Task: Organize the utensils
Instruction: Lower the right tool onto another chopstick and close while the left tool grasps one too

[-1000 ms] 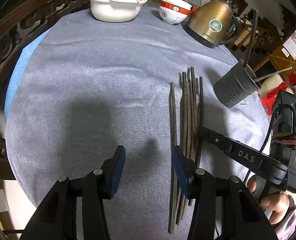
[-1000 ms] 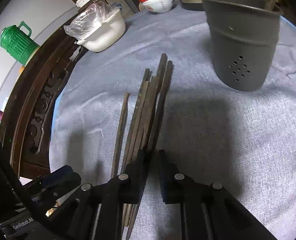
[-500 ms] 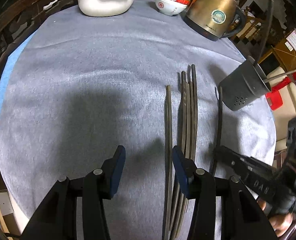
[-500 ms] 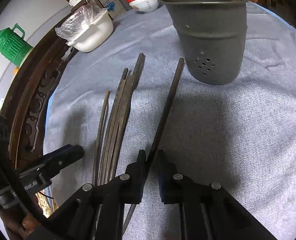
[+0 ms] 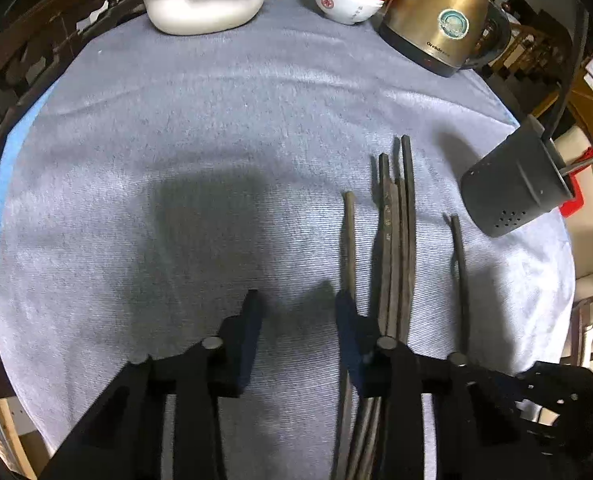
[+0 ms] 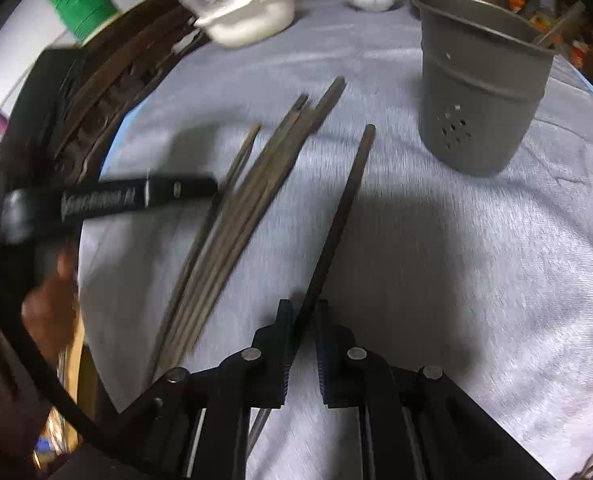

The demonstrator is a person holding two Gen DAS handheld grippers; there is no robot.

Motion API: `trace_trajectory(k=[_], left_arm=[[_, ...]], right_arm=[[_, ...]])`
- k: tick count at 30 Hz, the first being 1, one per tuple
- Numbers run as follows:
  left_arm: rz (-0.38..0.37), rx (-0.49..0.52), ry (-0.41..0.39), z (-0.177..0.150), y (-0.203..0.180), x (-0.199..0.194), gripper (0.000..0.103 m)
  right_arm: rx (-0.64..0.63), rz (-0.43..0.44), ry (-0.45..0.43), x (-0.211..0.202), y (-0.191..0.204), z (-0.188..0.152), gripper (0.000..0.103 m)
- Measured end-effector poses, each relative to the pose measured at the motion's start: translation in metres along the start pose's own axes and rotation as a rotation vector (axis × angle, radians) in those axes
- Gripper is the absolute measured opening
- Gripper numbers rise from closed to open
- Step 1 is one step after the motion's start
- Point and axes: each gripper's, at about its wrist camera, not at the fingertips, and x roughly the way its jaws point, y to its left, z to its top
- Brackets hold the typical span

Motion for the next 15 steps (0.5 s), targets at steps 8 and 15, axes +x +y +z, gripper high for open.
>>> trace_trajectory(k=[8,15], left_arm=[[-0.022,0.011,0.028,0.006,0.006,-0.001,0.031],[-0.048,0.018,-0.012,0.025,0.006,-0.01,0.032]], right_arm=[[0.095,0.044,0.053,-0.006,-0.022,0.003,0.016],[0.181,-0.016,-0.017,-0.007,-0.035,0.032,0.016]])
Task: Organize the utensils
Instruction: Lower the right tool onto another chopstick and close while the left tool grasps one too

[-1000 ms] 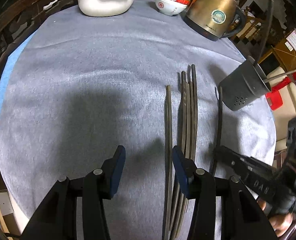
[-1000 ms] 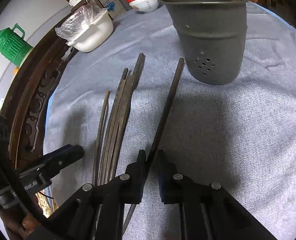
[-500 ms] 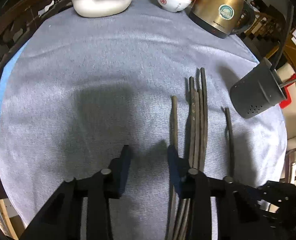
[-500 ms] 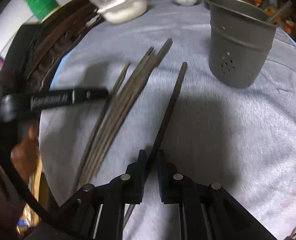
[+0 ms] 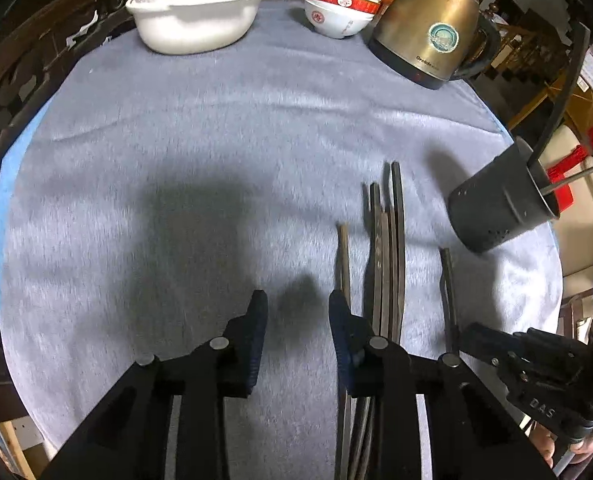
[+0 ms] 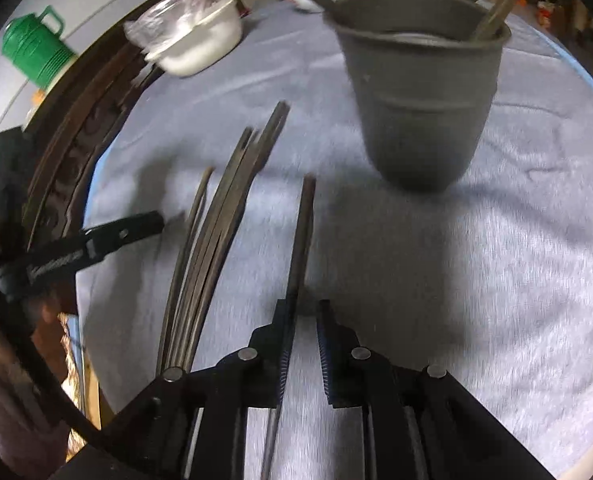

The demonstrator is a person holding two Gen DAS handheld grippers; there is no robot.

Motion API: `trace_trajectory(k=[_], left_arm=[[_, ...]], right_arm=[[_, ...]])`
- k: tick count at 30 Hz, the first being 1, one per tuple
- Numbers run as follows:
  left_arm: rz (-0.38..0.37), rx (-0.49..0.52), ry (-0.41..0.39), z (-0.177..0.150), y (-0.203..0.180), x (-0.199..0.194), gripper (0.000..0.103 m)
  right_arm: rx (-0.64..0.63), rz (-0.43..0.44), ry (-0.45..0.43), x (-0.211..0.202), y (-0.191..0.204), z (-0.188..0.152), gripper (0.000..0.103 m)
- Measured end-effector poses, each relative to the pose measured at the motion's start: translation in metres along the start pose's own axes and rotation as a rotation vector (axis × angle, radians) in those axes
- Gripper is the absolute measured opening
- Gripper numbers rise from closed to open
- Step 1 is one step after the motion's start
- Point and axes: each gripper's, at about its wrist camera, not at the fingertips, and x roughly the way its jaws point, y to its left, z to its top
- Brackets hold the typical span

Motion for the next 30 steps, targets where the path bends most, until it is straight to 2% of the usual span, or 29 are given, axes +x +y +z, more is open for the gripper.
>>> trace_trajectory(k=[6,13,15,17,19,21,26,29,30], left_arm=[[-0.005,0.031,0.035,0.009,-0.011,0.012,0.032],[-0.03,0.011,0.068,0.015,-0.01,0.026,0.034],[-0.031,0.012,0.062,0.016,-0.009,0.028,0.034],[-0.018,0.024,0.062,0.017,-0.01,0.028,0.031],[0.009,0.041,0.06,0.017,-0.011,0.031,0.019],[0.014,0.048,0.062,0.016,-0.01,0.033,0.015],[0.016,0.065,0.071,0.017,-0.012,0.035,0.018],[0.031,0.077,0.061,0.02,-0.018,0.04,0.018],[0.042,0.067,0.062,0.022,-0.019,0.043,0.014]], right_arm=[[0.044,-0.044,-0.015,0.012,0.004,0.013,0.018],[-0.037,-0.128,-0.05,0.018,0.018,0.016,0.013],[-0.039,-0.129,-0.053,0.021,0.02,0.019,0.011],[-0.034,-0.113,-0.052,0.021,0.018,0.02,0.01],[-0.028,-0.101,-0.038,0.018,0.011,0.017,0.01],[-0.021,-0.099,-0.012,0.017,0.01,0.015,0.009],[0.018,-0.094,0.008,0.016,0.005,0.016,0.01],[-0.027,-0.114,-0.016,0.019,0.01,0.021,0.01],[-0.028,-0.113,-0.017,0.02,0.011,0.023,0.01]])
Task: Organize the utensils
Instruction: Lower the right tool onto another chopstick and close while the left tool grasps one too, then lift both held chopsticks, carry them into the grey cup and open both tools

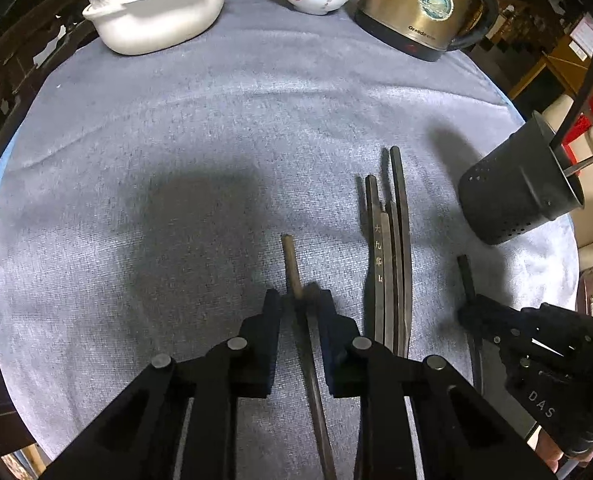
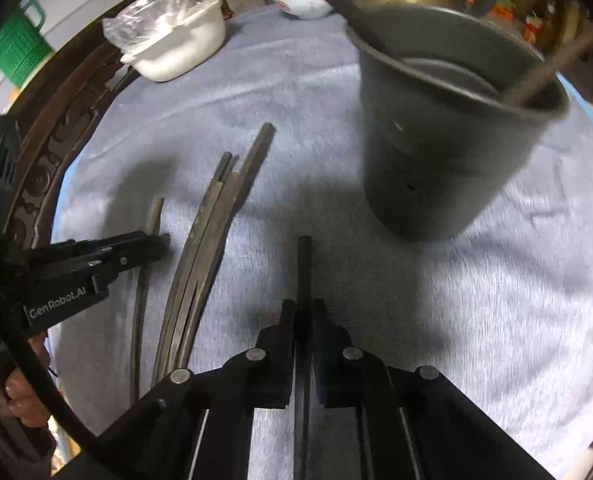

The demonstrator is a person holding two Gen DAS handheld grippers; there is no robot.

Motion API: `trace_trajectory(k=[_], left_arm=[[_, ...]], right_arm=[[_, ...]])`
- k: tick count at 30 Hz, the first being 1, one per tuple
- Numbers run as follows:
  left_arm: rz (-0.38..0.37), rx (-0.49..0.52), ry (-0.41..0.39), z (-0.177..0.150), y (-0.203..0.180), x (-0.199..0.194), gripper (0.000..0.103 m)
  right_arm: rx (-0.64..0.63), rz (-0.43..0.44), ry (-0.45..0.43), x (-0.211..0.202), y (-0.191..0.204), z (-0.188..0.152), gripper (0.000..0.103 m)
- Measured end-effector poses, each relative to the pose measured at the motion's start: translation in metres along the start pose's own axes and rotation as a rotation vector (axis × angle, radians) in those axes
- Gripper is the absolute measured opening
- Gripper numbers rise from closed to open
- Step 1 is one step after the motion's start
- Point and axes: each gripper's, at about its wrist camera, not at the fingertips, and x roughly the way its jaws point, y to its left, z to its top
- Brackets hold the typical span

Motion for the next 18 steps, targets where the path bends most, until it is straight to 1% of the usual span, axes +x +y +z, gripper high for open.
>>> trace_trajectory(k=[1,2,5,8,10,13,18], left_arm=[[0.01,-0.006,0.001,0.0,0.0,0.0,0.007],[0.018,-0.013,0.002,-0.001,0.001,0.0,0.006],[0.031,-0.007,-0.055,-0.006,-0.003,-0.018,0.006],[0.003,-0.005,-0.117,-0.011,-0.005,-0.047,0.005],[0.006,0.007,-0.165,-0.014,-0.01,-0.067,0.005],[-0.011,0.037,-0.248,-0.025,-0.015,-0.109,0.005],[-0.036,0.083,-0.363,-0.033,-0.033,-0.163,0.005]], right_arm=[[0.012,0.008,0.003,-0.001,-0.002,0.0,0.008],[0.018,0.013,0.001,-0.002,-0.003,0.0,0.007],[0.005,0.045,-0.045,-0.016,-0.002,-0.007,0.007],[-0.015,0.082,-0.109,-0.042,-0.002,-0.012,0.007],[-0.029,0.104,-0.178,-0.067,-0.001,-0.016,0.007],[-0.031,0.156,-0.284,-0.102,-0.004,-0.022,0.007],[-0.018,0.197,-0.434,-0.142,-0.004,-0.036,0.007]])
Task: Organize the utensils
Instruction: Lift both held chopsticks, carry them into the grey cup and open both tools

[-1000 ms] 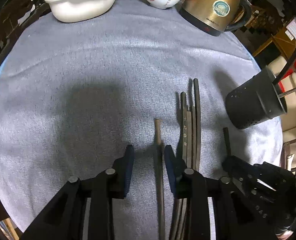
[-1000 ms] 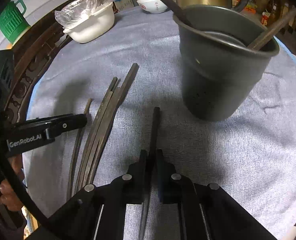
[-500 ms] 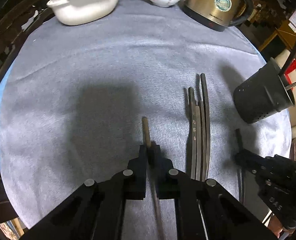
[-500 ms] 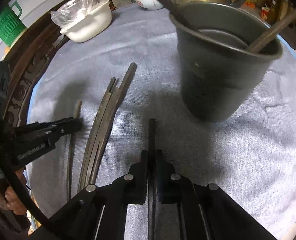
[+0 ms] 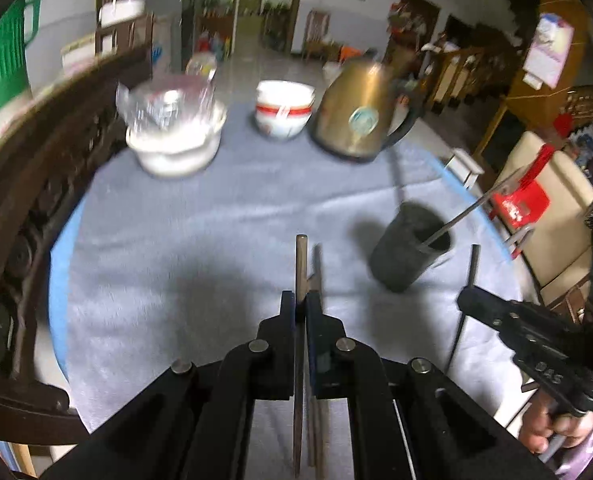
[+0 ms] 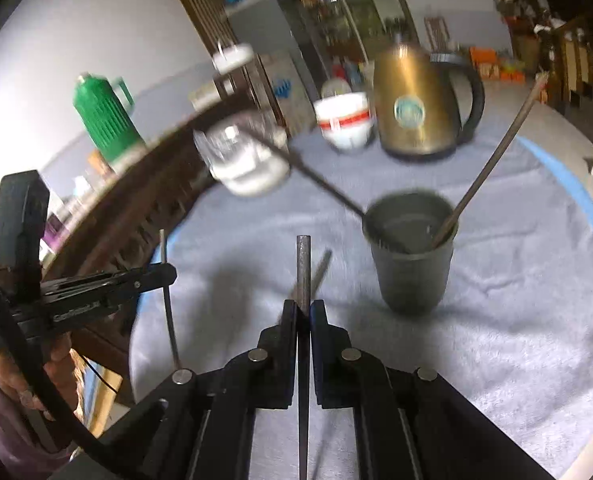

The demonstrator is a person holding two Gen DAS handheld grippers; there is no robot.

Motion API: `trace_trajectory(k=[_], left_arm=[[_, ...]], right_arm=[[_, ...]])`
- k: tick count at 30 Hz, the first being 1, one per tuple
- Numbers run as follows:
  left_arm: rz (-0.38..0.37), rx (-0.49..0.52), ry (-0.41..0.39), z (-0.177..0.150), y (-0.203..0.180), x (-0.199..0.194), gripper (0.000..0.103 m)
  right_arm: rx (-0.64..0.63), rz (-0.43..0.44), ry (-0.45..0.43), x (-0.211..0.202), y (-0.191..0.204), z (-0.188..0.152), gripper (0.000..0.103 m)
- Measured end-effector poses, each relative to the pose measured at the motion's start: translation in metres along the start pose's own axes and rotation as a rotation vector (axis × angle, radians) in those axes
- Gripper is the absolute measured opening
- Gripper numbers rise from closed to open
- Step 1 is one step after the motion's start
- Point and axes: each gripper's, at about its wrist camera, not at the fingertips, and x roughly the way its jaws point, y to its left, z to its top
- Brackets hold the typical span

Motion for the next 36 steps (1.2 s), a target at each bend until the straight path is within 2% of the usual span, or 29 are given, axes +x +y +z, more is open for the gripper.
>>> trace_trajectory(k=[6,9,15,20,25,28,36], left_arm=[[-0.04,0.026,-0.108,0.019,-0.028,-0.047,0.005],[-0.055,0.034,-0.148,0.027,-0.041,-0.055,0.005],[-0.07,0.039,-0.241,0.064,-0.066,-0.073,0.005],[-0.086,0.045,-0.289,0.097,-0.089,-0.075,0.005],[-0.095,0.03,-0.324,0.115,-0.103,-0.065,0.005],[-0.088,0.016,-0.312,0.121,-0.11,-0.048,0.005],[-0.039,0.022,-0.235,0.113,-0.117,0.001,0.005]], right_arm=[[0.01,0.0,-0.159,-0.044,0.004,0.01,0.007],[0.013,-0.016,-0.237,-0.064,0.004,0.021,0.007],[0.004,-0.078,-0.388,-0.101,0.002,0.058,0.007],[0.004,-0.15,-0.507,-0.117,-0.005,0.091,0.007],[0.019,-0.214,-0.597,-0.116,-0.015,0.114,0.007],[0.019,-0.248,-0.602,-0.103,-0.02,0.119,0.007],[0.04,-0.262,-0.502,-0.066,-0.036,0.109,0.007]])
